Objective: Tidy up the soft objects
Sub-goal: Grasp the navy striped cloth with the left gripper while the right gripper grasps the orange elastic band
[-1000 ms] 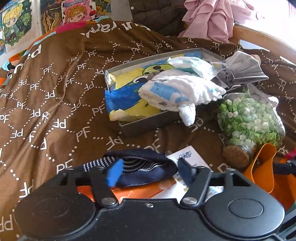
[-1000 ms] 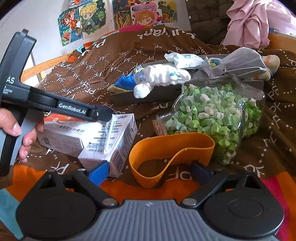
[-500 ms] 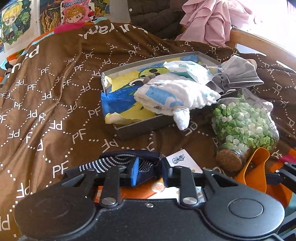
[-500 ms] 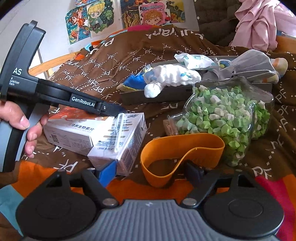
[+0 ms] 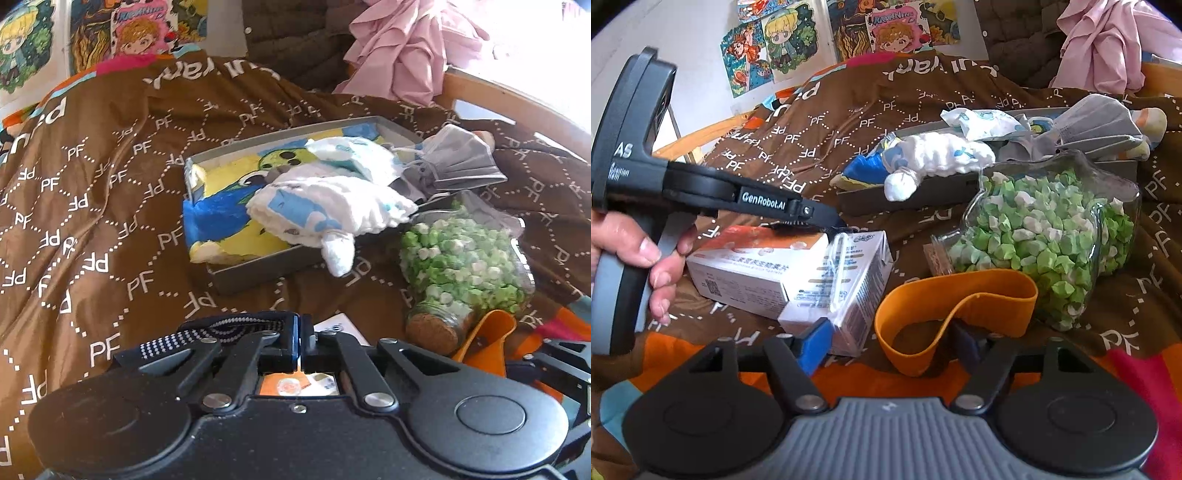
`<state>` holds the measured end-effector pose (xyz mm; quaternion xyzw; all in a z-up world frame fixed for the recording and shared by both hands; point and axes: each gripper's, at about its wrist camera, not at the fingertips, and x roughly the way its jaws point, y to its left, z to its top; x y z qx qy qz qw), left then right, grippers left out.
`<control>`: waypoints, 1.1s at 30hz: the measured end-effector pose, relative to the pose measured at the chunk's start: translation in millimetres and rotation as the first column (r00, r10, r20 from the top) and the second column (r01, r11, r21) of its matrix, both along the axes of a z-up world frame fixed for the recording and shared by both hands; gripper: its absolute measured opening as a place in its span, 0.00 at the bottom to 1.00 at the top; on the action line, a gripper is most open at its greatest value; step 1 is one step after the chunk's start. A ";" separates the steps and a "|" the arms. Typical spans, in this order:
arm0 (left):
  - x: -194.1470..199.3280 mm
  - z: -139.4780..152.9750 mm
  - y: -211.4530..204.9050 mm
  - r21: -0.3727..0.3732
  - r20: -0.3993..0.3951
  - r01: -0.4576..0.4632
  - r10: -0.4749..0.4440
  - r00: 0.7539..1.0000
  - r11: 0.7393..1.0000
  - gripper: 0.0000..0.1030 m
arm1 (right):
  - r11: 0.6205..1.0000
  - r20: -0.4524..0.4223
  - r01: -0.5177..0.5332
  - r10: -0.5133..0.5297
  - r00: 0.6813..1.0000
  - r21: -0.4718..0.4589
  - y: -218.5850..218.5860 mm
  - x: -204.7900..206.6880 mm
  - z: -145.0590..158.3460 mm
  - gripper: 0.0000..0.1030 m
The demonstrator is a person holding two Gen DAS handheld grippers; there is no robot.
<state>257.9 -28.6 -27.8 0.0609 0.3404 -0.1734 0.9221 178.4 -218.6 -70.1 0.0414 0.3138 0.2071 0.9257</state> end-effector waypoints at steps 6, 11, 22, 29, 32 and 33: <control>-12.7 0.6 0.8 -0.022 -0.013 0.018 -0.018 1.000 1.000 0.00 | 0.999 -0.024 0.010 -0.009 1.000 0.031 -4.0 1.3 2.1 0.63; -32.2 0.5 2.5 -0.049 -0.024 0.036 -0.037 0.999 0.998 0.00 | 1.000 -0.037 0.004 -0.004 0.999 0.009 -1.4 0.0 3.4 0.62; -68.1 -3.8 3.7 -0.107 -0.073 0.035 -0.043 0.996 0.994 0.00 | 0.998 -0.069 0.011 -0.015 0.997 -0.061 -1.1 2.8 0.3 0.41; -79.6 1.2 -6.3 -0.121 -0.077 0.051 -0.061 0.995 0.991 0.00 | 0.997 -0.032 -0.008 0.005 0.999 -0.073 1.5 -1.6 3.3 0.24; -83.8 8.5 -9.4 -0.122 -0.063 0.053 -0.061 0.996 0.991 0.00 | 0.997 -0.015 -0.012 0.011 1.000 -0.074 1.8 -3.9 6.3 0.21; -85.9 12.2 -10.4 -0.120 -0.053 0.054 -0.061 0.997 0.991 0.00 | 0.997 -0.008 -0.014 0.014 1.000 -0.071 1.5 -5.0 7.9 0.20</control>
